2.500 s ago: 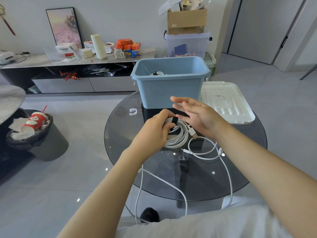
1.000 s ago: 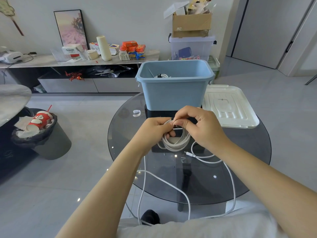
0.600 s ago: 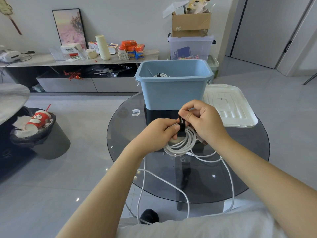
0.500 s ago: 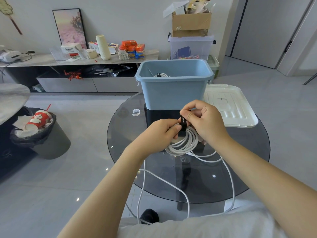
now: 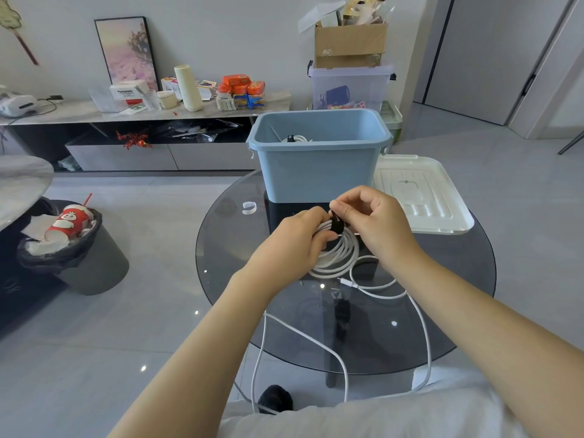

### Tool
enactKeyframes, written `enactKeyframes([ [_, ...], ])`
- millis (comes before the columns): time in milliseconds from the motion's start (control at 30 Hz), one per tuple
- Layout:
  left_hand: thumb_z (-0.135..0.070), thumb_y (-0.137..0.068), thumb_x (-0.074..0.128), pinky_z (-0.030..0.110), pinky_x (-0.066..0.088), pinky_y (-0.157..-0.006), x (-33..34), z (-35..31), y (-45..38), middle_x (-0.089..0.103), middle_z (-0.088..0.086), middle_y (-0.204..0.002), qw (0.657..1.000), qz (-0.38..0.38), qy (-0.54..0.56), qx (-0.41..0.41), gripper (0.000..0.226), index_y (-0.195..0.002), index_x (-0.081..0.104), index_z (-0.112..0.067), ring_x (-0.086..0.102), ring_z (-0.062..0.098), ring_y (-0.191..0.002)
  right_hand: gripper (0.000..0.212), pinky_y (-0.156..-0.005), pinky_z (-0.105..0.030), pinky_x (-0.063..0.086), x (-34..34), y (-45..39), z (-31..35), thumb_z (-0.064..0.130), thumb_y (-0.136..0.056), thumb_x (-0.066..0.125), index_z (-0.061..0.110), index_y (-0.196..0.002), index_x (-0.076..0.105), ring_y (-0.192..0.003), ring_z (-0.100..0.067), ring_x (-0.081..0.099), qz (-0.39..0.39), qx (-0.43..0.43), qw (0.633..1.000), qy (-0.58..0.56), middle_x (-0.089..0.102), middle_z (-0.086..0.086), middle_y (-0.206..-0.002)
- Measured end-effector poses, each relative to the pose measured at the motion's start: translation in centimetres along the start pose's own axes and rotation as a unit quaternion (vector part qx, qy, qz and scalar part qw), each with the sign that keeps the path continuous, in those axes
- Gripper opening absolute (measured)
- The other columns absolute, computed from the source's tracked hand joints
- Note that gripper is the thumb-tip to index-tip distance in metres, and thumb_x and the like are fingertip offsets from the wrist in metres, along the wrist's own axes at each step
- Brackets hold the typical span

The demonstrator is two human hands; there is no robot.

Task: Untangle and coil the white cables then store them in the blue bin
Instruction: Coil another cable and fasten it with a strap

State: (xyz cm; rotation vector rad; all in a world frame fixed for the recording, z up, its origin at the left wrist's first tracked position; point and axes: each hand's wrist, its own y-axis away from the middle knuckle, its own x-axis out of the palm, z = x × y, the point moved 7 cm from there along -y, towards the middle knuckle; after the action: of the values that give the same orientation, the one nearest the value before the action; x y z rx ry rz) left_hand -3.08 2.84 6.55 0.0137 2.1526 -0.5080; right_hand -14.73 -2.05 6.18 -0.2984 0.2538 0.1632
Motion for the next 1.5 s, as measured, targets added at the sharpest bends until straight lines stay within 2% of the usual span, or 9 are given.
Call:
enactKeyframes([
  [167, -0.014, -0.095, 0.053, 0.019, 0.03, -0.074, -0.5, -0.8, 0.2, 0.06, 0.011, -0.096, 0.996, -0.072, -0.033, 0.046, 0.02, -0.104, 0.057, 0.002, 0.053, 0.028, -0.096, 0.01, -0.059, -0.012, 0.044, 0.1, 0.1, 0.0, 0.021, -0.082, 0.07, 0.02, -0.073, 0.067, -0.062, 0.0, 0.06, 0.023, 0.052, 0.994, -0.095, 0.067, 0.011, -0.064],
  [333, -0.018, -0.091, 0.054, 0.02, 0.036, -0.079, -1.3, -0.8, 0.8, 0.058, 0.001, -0.095, 0.988, -0.137, 0.022, 0.063, 0.028, -0.117, 0.045, -0.012, 0.052, 0.02, -0.093, 0.01, -0.069, -0.026, 0.048, 0.4, 0.4, 0.1, 0.018, -0.082, 0.069, 0.013, -0.075, 0.066, -0.069, -0.014, 0.06, 0.054, 0.093, 0.98, -0.166, 0.066, -0.001, -0.071],
  [600, -0.004, -0.09, 0.049, 0.038, 0.042, -0.07, -1.5, -1.8, 1.6, 0.061, 0.008, -0.079, 0.949, -0.206, -0.059, 0.231, 0.023, -0.11, 0.046, -0.016, 0.044, 0.022, -0.075, 0.021, -0.067, -0.019, 0.048, 1.3, 0.4, 0.1, 0.015, -0.066, 0.069, 0.014, -0.086, 0.066, -0.065, -0.01, 0.062, 0.144, 0.148, 0.925, -0.32, 0.066, 0.003, -0.068],
  [667, 0.0, -0.09, 0.05, 0.038, 0.042, -0.069, -1.4, -1.5, 1.6, 0.06, 0.009, -0.076, 0.947, -0.207, -0.073, 0.235, 0.026, -0.109, 0.047, -0.016, 0.044, 0.022, -0.075, 0.018, -0.067, -0.016, 0.048, 1.0, 0.1, 0.4, 0.015, -0.067, 0.069, 0.016, -0.085, 0.066, -0.066, -0.008, 0.061, 0.145, 0.105, 0.938, -0.295, 0.066, 0.005, -0.068],
  [867, -0.005, -0.088, 0.051, 0.026, 0.038, -0.079, -1.4, -0.4, 1.6, 0.056, -0.003, -0.09, 0.952, -0.215, -0.053, 0.21, 0.022, -0.106, 0.048, -0.017, 0.047, 0.018, -0.08, 0.014, -0.084, -0.021, 0.05, 0.5, -0.1, 1.7, 0.019, -0.088, 0.062, 0.03, -0.083, 0.069, -0.087, -0.012, 0.064, 0.151, -0.067, 0.986, 0.016, 0.066, 0.007, -0.092],
  [967, -0.013, -0.085, 0.052, 0.017, 0.041, -0.083, -1.6, 0.7, 1.4, 0.06, -0.004, -0.096, 0.969, -0.214, 0.024, 0.119, 0.024, -0.106, 0.049, -0.024, 0.054, 0.015, -0.087, 0.014, -0.088, -0.02, 0.05, 0.9, 0.0, 1.6, 0.015, -0.088, 0.061, 0.026, -0.093, 0.068, -0.094, -0.012, 0.064, 0.178, -0.06, 0.982, -0.005, 0.063, 0.006, -0.107],
  [1067, -0.019, -0.086, 0.052, 0.023, 0.048, -0.082, -1.4, 1.7, 1.3, 0.066, -0.002, -0.098, 0.973, -0.205, 0.092, 0.055, 0.024, -0.107, 0.052, -0.031, 0.062, 0.017, -0.092, 0.02, -0.088, -0.019, 0.05, 1.1, 0.2, 1.1, 0.009, -0.085, 0.066, 0.023, -0.1, 0.067, -0.094, -0.005, 0.066, 0.196, -0.036, 0.98, -0.024, 0.071, 0.005, -0.099],
  [1300, -0.006, -0.082, 0.06, 0.009, 0.044, -0.074, -1.7, 2.1, 1.1, 0.068, -0.002, -0.087, 0.967, -0.224, 0.123, 0.006, 0.015, -0.095, 0.066, -0.009, 0.061, 0.006, -0.082, 0.019, -0.091, -0.032, 0.052, 1.2, -0.1, 0.6, 0.018, -0.084, 0.068, 0.019, -0.103, 0.07, -0.091, -0.011, 0.068, 0.154, -0.023, 0.987, 0.022, 0.073, 0.001, -0.096],
  [1500, -0.008, -0.083, 0.062, 0.017, 0.05, -0.076, -1.3, 2.0, 1.1, 0.07, 0.001, -0.09, 0.974, -0.199, 0.112, 0.011, 0.014, -0.096, 0.066, -0.008, 0.063, 0.009, -0.084, 0.014, -0.091, -0.035, 0.051, 1.4, -0.3, 0.2, 0.014, -0.087, 0.066, 0.022, -0.099, 0.067, -0.091, -0.013, 0.067, 0.162, -0.018, 0.985, 0.065, 0.072, 0.001, -0.094],
])
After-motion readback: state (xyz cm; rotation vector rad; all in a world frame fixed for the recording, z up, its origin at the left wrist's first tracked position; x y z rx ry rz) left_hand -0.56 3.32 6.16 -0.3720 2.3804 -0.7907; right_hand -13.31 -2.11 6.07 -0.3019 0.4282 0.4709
